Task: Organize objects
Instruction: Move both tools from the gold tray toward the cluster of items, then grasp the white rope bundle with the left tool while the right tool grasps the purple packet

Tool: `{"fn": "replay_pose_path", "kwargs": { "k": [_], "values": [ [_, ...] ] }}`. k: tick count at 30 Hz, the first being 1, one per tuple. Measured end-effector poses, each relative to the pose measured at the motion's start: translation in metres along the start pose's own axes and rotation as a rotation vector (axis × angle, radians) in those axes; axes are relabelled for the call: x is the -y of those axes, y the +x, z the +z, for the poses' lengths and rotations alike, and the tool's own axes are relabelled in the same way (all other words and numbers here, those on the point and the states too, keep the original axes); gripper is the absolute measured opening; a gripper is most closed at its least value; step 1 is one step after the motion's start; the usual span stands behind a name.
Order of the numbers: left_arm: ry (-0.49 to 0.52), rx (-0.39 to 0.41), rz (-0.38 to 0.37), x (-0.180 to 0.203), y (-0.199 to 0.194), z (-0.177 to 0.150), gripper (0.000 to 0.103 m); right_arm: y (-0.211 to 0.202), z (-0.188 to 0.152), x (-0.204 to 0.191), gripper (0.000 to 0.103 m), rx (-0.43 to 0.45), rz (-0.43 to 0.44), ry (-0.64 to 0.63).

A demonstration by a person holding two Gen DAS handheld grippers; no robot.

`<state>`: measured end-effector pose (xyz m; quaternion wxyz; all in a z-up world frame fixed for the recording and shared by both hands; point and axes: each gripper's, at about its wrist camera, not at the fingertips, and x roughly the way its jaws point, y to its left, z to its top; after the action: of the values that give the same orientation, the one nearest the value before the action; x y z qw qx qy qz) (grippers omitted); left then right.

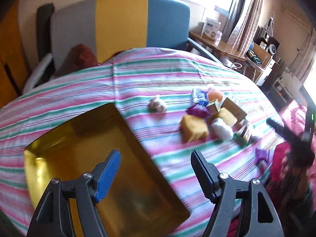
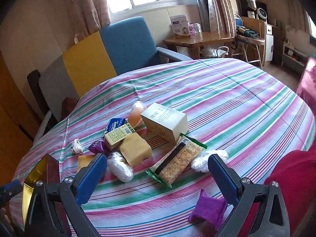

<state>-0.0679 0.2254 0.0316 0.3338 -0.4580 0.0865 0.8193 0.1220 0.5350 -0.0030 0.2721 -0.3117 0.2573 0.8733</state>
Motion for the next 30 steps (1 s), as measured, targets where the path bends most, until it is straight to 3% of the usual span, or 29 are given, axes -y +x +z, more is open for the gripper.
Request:
{"fn": "replay_pose_path", "kwargs": {
  "k": [6,9,19,22,23,30],
  "values": [
    [-0.054,-0.052,-0.049,0.005,0.06,0.055,0.073,-0.004,0.002,0.006,0.103,0.022,0.111,0.042],
    [-0.115,-0.103,-0.075,0.001,0.098,0.076,0.07,-0.007,0.001,0.007,0.103,0.04,0.121,0.047],
    [-0.179,-0.235,0.0,-0.001,0.195,0.103,0.06,0.0,0.003,0.009,0.103,0.021,0.156,0.061],
    [-0.159,-0.255,0.022,0.004,0.21,0.101,0.043,0.002,0.003,0.009,0.103,0.016,0.161,0.067],
    [-0.134,-0.246,0.038,0.007,0.211,0.1,0.033,0.002,0.003,0.009,0.103,0.017,0.159,0.068],
    [-0.073,-0.171,0.045,0.011,0.177,0.085,0.024,0.005,0.003,0.011,0.103,-0.001,0.157,0.085]
  ]
}}
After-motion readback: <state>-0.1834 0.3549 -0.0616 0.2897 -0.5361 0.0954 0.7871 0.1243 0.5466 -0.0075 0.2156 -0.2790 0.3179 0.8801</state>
